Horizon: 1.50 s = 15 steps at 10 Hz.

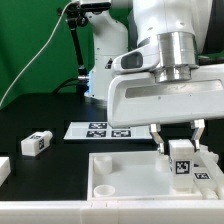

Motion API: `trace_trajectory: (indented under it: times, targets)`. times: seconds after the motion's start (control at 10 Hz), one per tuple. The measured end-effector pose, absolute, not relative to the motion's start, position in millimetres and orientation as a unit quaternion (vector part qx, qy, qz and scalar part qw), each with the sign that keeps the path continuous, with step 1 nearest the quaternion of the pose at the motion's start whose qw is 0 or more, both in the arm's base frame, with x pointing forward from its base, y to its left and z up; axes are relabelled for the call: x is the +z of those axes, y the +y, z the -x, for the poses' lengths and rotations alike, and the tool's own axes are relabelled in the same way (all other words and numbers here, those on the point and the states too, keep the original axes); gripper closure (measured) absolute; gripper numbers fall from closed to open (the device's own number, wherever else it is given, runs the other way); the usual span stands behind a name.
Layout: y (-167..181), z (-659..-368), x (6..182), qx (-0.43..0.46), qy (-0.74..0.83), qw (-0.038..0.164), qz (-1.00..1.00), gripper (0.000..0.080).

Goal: Assemble one leg

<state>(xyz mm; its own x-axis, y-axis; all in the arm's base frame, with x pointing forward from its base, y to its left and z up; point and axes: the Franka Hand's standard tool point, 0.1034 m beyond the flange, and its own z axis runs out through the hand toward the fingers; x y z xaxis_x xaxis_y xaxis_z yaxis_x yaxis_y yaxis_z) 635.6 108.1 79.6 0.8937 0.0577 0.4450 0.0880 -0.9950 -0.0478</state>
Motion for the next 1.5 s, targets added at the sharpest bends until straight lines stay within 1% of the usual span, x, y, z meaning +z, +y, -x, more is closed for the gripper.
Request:
trace_trajectory:
  times: [0.4, 0.5, 0.6, 0.7, 0.8, 0.9, 1.0, 1.1, 1.3, 1.5]
  targets:
    - [106.5, -636.4, 79.0, -0.244, -0.035, 0.029, 0.969, 0.0517]
    - [106.3, -636.5, 79.0, -0.244, -0.035, 0.029, 0.969, 0.0419]
    - [106.2, -637.0, 81.3, -0.240, -0.035, 0.030, 0.970, 0.0280]
    - [105.7, -639.0, 90.7, -0.236, -0.035, 0.033, 0.971, 0.0189]
    - [105.4, -641.5, 97.4, -0.237, -0.036, 0.034, 0.970, 0.0162]
    - [106.1, -640.9, 99.1, -0.221, -0.035, 0.038, 0.974, 0.0162]
    - [105.7, -642.1, 99.6, -0.225, -0.035, 0.037, 0.973, 0.0152]
    - [106.9, -639.1, 96.2, -0.209, -0.035, 0.040, 0.976, 0.0152]
    - [112.5, -634.8, 95.1, -0.135, -0.034, 0.056, 0.989, 0.0151]
    - [109.9, -633.1, 97.4, -0.060, -0.017, 0.059, 0.996, 0.0151]
